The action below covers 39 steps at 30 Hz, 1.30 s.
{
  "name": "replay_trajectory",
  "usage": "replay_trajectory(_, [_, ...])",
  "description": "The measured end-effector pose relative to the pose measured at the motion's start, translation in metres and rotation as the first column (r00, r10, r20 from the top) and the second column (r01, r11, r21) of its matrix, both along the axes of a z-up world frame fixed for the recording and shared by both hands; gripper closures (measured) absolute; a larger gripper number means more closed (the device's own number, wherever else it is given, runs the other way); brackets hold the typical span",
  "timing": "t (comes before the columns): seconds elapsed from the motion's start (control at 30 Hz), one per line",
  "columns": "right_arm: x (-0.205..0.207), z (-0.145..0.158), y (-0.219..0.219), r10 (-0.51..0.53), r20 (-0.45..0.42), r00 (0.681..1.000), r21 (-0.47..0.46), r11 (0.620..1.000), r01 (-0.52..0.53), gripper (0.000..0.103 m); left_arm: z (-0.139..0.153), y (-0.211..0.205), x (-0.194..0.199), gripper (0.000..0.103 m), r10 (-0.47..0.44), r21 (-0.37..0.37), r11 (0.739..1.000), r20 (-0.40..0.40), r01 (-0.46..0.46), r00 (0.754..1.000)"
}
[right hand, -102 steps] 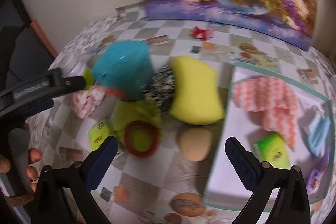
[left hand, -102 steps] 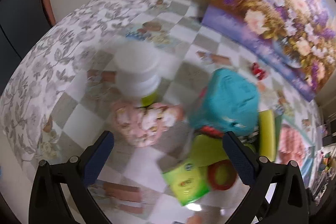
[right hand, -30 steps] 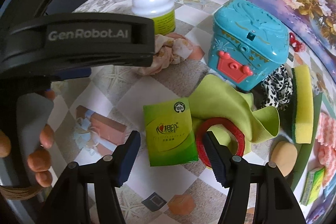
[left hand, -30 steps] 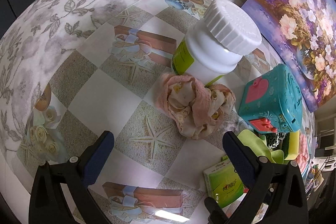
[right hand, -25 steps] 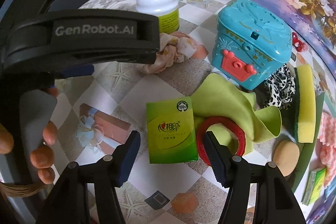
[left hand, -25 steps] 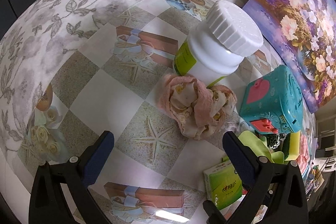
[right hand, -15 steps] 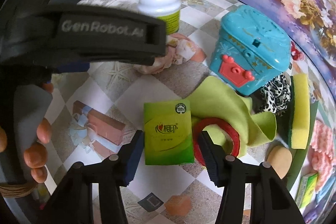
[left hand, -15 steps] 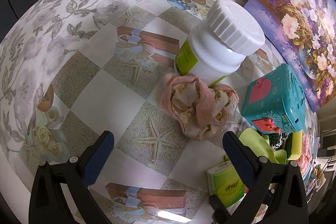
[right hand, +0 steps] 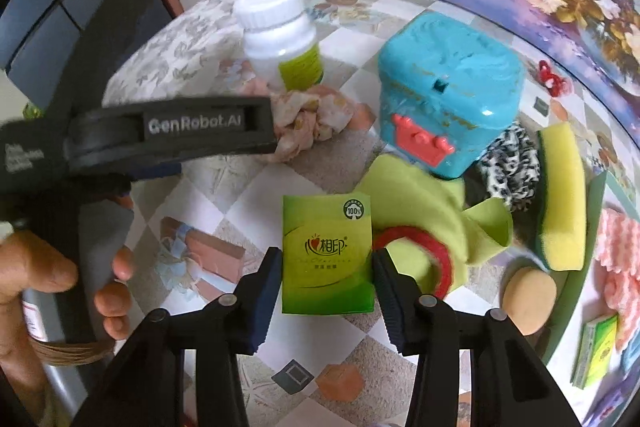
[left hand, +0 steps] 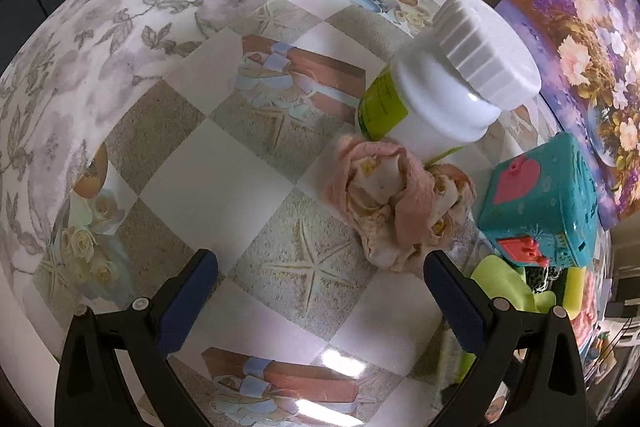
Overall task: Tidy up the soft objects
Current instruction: 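Close the right tool on the green tissue box while the left tool grasps the pink cloth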
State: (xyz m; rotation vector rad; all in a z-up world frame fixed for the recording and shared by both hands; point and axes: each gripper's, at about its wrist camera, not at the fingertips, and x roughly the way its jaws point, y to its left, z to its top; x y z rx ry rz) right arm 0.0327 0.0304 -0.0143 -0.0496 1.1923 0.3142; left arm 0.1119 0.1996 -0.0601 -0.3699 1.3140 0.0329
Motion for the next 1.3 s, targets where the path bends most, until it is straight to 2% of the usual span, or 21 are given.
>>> replay_trajectory(0.37, [0.006, 0.012, -0.043, -0.144, -0.009, 0.99, 0.031, 0.989, 0.144, 0.054, -0.003, -0.01, 0.004, 0.001, 0.019, -0.001, 1.0, 0.007, -0.019, 1.0])
replay_trajectory(0.53, [0.005, 0.013, -0.058, -0.2, -0.014, 0.98, 0.039, 0.979, 0.2, 0.054, -0.004, -0.029, 0.013, 0.001, 0.001, 0.03, 1.0, 0.039, -0.002, 0.999])
replay_trajectory(0.7, [0.003, 0.015, -0.065, -0.213, -0.015, 0.977, 0.043, 0.976, 0.214, 0.054, -0.005, -0.049, 0.022, 0.002, -0.038, 0.09, 0.996, 0.078, 0.031, 0.996])
replay_trajectory(0.83, [0.001, 0.017, -0.066, -0.21, -0.007, 0.978, 0.04, 0.977, 0.21, 0.054, -0.003, -0.059, 0.026, 0.026, -0.06, 0.136, 0.99, 0.12, 0.043, 0.991])
replay_trajectory(0.97, [0.001, 0.016, -0.07, -0.22, -0.011, 0.975, 0.038, 0.975, 0.22, 0.054, 0.0, -0.064, 0.027, 0.051, -0.075, 0.109, 0.992, 0.153, 0.058, 0.985])
replay_trajectory(1.07, [0.001, 0.015, -0.074, -0.232, -0.019, 0.973, 0.045, 0.972, 0.233, 0.054, 0.001, -0.066, 0.023, 0.062, -0.08, 0.095, 0.993, 0.16, 0.065, 0.984])
replay_trajectory(1.2, [-0.002, 0.015, -0.08, -0.257, -0.025, 0.966, 0.056, 0.965, 0.258, 0.054, 0.004, -0.065, 0.015, 0.072, -0.088, 0.073, 0.994, 0.154, 0.077, 0.984])
replay_trajectory(1.23, [-0.003, 0.016, -0.081, -0.26, -0.024, 0.965, 0.057, 0.964, 0.261, 0.054, 0.008, -0.06, 0.003, 0.075, -0.085, 0.056, 0.995, 0.151, 0.078, 0.985])
replay_trajectory(1.3, [-0.004, 0.017, -0.084, -0.273, -0.023, 0.962, 0.063, 0.96, 0.274, 0.054, 0.008, -0.057, -0.001, 0.077, -0.07, 0.024, 0.997, 0.138, 0.068, 0.988])
